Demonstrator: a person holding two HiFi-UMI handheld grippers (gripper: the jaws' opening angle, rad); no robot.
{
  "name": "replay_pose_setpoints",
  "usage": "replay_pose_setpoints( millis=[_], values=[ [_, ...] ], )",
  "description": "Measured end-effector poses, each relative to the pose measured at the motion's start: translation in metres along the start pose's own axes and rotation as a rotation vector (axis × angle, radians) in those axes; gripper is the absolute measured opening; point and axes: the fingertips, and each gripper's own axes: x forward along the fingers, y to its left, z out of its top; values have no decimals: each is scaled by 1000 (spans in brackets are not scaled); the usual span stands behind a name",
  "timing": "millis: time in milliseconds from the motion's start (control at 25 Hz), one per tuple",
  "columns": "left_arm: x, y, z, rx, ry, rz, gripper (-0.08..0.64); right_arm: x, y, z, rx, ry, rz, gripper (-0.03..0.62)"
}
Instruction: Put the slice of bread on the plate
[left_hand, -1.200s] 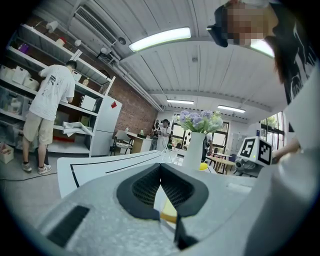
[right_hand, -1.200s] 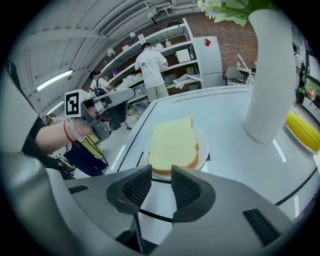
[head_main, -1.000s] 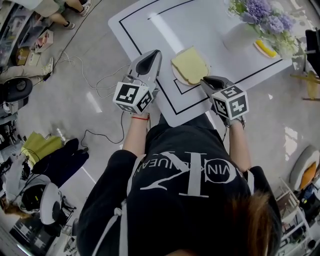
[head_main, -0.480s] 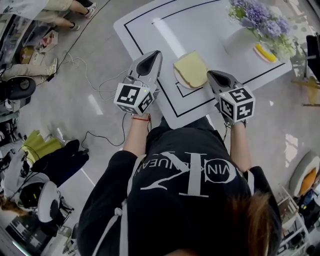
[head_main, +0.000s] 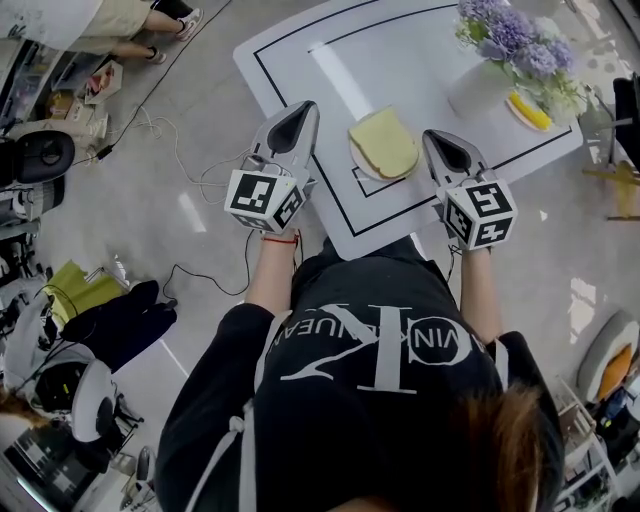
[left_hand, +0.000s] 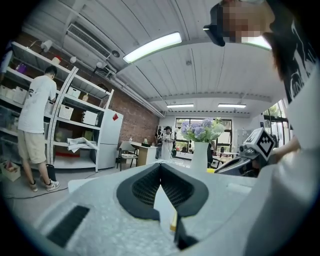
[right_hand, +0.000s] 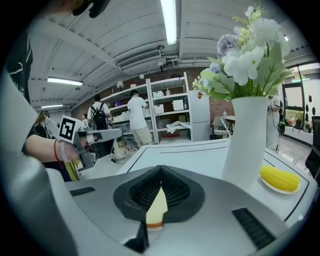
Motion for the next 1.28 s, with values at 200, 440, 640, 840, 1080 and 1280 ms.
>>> replay_pose_setpoints(
  millis=[200,440,640,840,1080,1280],
  values=[
    [-8,-3,9,7,-20,19,8,-12,-1,20,-31,-98,-28,0],
    [-12,-1,20,17,-40,40,8,-16,-4,42,-46,-184,-49,0],
    [-21,3,31,24,-67,77,8,-20,1,59,-76,-254,-49,0],
    [-31,14,40,30,-89,122,8,-21,3,71,-87,-307,-58,0],
    [-39,22,50,50,-105,161,8,-24,3,83,-103,-343,-57,0],
    [-41,22,54,88,-110,182,8,-27,-3,83,-96,-361,-61,0]
  ],
)
